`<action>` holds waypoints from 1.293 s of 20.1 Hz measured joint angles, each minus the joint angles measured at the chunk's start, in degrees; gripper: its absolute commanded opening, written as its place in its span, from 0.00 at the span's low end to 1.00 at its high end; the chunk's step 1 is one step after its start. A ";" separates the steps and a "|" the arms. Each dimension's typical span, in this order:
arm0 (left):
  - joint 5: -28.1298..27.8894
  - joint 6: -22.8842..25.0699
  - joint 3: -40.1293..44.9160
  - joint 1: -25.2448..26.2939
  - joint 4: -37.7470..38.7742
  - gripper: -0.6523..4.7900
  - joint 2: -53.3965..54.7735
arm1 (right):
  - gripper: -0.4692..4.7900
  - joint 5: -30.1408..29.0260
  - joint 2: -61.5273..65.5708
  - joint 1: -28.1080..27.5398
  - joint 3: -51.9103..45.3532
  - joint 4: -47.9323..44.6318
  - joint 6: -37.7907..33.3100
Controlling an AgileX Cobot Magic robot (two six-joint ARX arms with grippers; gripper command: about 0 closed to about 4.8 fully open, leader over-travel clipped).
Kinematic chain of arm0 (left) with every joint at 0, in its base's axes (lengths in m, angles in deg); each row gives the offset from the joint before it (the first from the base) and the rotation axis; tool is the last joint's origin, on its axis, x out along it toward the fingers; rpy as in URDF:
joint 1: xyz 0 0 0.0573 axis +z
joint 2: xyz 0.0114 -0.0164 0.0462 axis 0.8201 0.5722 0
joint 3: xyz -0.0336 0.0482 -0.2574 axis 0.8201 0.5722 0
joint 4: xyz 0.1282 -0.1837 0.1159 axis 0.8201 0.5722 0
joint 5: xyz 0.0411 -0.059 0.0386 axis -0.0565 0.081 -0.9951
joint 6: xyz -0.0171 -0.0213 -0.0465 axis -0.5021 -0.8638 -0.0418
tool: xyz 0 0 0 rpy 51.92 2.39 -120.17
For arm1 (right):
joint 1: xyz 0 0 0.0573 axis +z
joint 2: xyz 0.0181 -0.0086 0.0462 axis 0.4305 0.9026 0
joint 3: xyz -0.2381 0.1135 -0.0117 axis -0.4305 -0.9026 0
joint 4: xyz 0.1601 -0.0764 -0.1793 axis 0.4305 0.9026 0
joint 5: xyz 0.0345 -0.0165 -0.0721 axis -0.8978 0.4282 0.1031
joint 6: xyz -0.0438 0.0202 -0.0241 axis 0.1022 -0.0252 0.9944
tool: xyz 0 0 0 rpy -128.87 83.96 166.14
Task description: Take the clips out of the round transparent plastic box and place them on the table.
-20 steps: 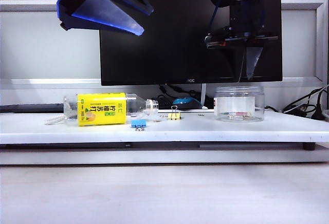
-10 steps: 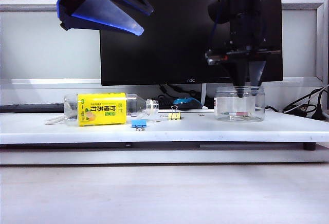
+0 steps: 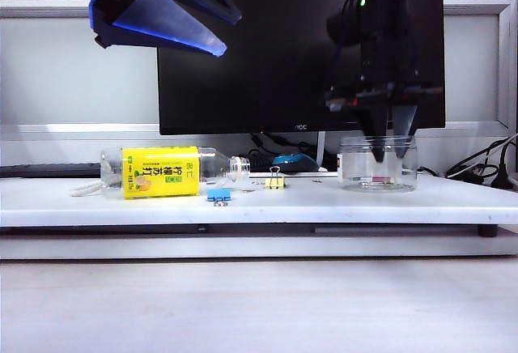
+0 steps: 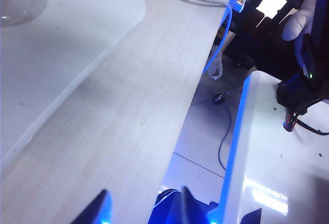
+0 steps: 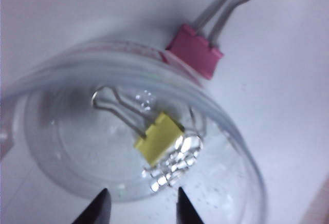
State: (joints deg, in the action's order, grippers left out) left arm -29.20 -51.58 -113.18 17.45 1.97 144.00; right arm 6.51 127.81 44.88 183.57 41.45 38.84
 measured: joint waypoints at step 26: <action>-0.02 -1.27 0.00 0.00 0.02 0.46 0.00 | 0.41 -4.70 3.06 0.17 -0.20 -0.87 -5.07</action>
State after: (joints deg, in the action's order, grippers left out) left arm -29.22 -52.84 -113.18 17.45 1.99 144.00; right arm 1.81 130.87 45.05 183.38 40.57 33.77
